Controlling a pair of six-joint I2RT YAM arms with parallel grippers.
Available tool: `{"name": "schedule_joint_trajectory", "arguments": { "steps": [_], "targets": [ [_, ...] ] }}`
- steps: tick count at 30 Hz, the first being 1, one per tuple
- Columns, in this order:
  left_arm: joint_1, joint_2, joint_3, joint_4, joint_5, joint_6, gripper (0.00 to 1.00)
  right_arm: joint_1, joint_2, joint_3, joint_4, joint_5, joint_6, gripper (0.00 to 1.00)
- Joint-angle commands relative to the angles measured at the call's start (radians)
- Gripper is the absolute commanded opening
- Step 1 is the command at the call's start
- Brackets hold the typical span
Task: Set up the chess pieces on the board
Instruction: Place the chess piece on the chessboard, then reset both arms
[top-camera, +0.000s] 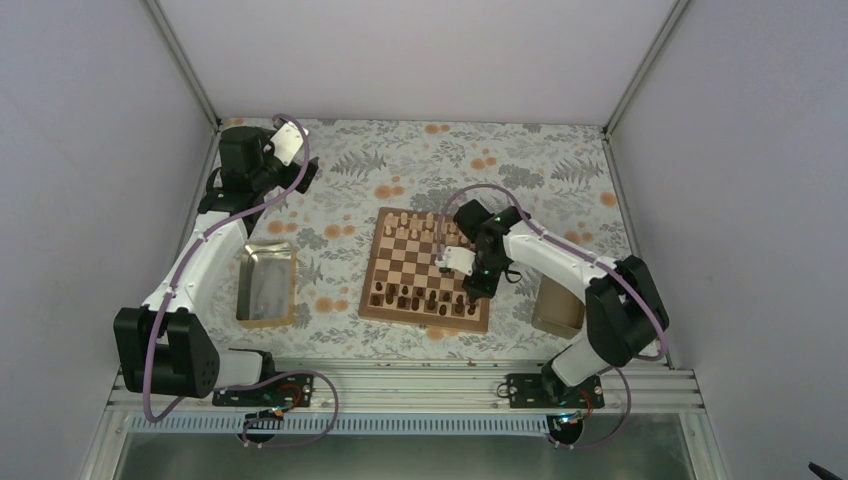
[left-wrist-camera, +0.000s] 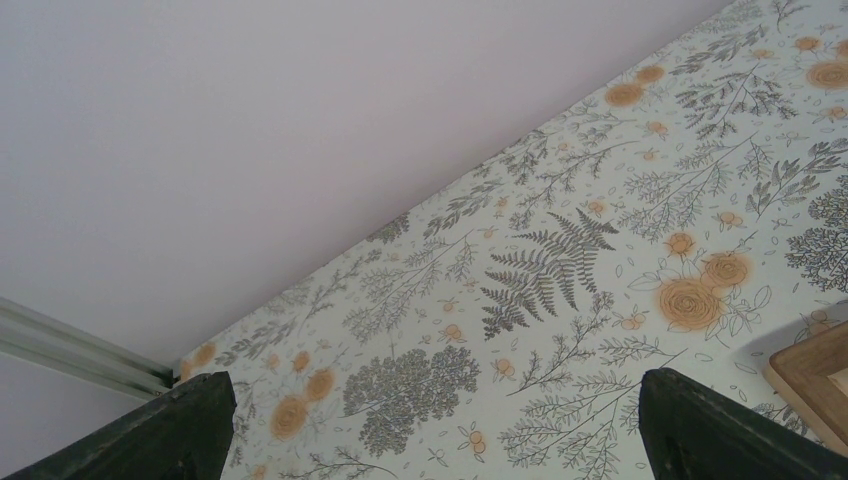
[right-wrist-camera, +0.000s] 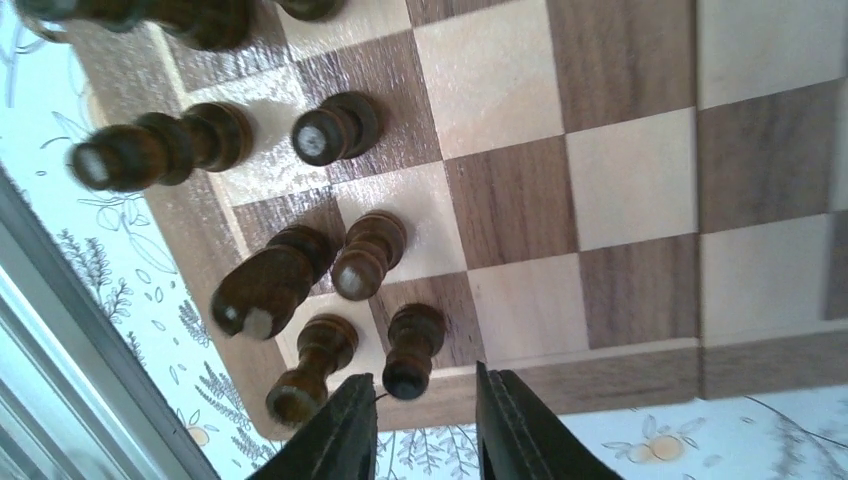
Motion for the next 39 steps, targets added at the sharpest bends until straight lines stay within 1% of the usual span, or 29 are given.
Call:
{"name": "schedule_joint_trajectory", "arguments": {
  "steps": [1, 3, 4, 5, 6, 7, 8, 10, 11, 12, 13, 16, 18, 22, 27, 32, 39],
  "targets": [
    [0.004, -0.010, 0.003, 0.004, 0.016, 0.002, 1.00, 0.004, -0.095, 0.069, -0.059, 0.015, 0.007, 0.32],
    [0.004, -0.014, 0.002, 0.004, 0.016, 0.000, 1.00, -0.001, -0.141, 0.112, -0.058, 0.026, 0.008, 0.38],
    [0.005, -0.016, 0.001, 0.005, 0.017, -0.001, 1.00, -0.005, -0.163, 0.130, -0.048, 0.036, 0.009, 0.43],
    [0.005, -0.017, 0.002, 0.006, 0.017, -0.003, 1.00, -0.008, -0.183, 0.144, -0.017, 0.053, 0.010, 0.54],
    [0.004, -0.016, 0.004, 0.006, 0.016, -0.003, 1.00, -0.016, -0.200, 0.155, 0.029, 0.073, 0.016, 0.71],
    [0.004, -0.016, 0.005, 0.007, 0.015, -0.003, 1.00, -0.025, -0.217, 0.168, 0.089, 0.099, 0.027, 0.92],
    [0.004, -0.017, 0.005, 0.006, 0.015, -0.003, 1.00, -0.035, -0.227, 0.182, 0.154, 0.122, 0.037, 0.99],
    [0.005, -0.019, 0.004, 0.008, 0.012, -0.006, 1.00, -0.064, -0.241, 0.215, 0.282, 0.173, 0.053, 1.00],
    [0.004, -0.021, 0.003, 0.010, 0.010, -0.008, 1.00, -0.080, -0.248, 0.222, 0.373, 0.207, 0.068, 1.00],
    [0.005, -0.022, 0.002, 0.011, 0.009, -0.007, 1.00, -0.100, -0.264, 0.214, 0.473, 0.238, 0.076, 1.00],
    [0.005, -0.024, 0.003, 0.012, 0.008, -0.009, 1.00, -0.123, -0.292, 0.190, 0.610, 0.258, 0.072, 1.00],
    [0.005, -0.023, 0.006, 0.011, -0.001, -0.018, 1.00, -0.170, -0.368, 0.029, 0.905, 0.301, 0.033, 1.00],
    [0.005, -0.022, 0.010, 0.012, -0.012, -0.025, 1.00, -0.174, -0.399, -0.059, 1.012, 0.332, 0.006, 1.00],
    [0.005, -0.021, 0.012, 0.014, -0.009, -0.031, 1.00, -0.184, -0.429, -0.138, 1.075, 0.342, 0.003, 1.00],
    [0.004, -0.017, 0.016, 0.012, -0.008, -0.036, 1.00, -0.197, -0.414, -0.132, 1.061, 0.329, 0.026, 1.00],
    [0.003, -0.020, 0.011, 0.021, -0.036, -0.041, 1.00, -0.198, -0.389, -0.127, 1.052, 0.325, 0.028, 1.00],
    [0.003, -0.011, 0.019, 0.023, -0.053, -0.062, 1.00, -0.199, -0.403, -0.129, 1.054, 0.330, 0.030, 1.00]
  ]
}}
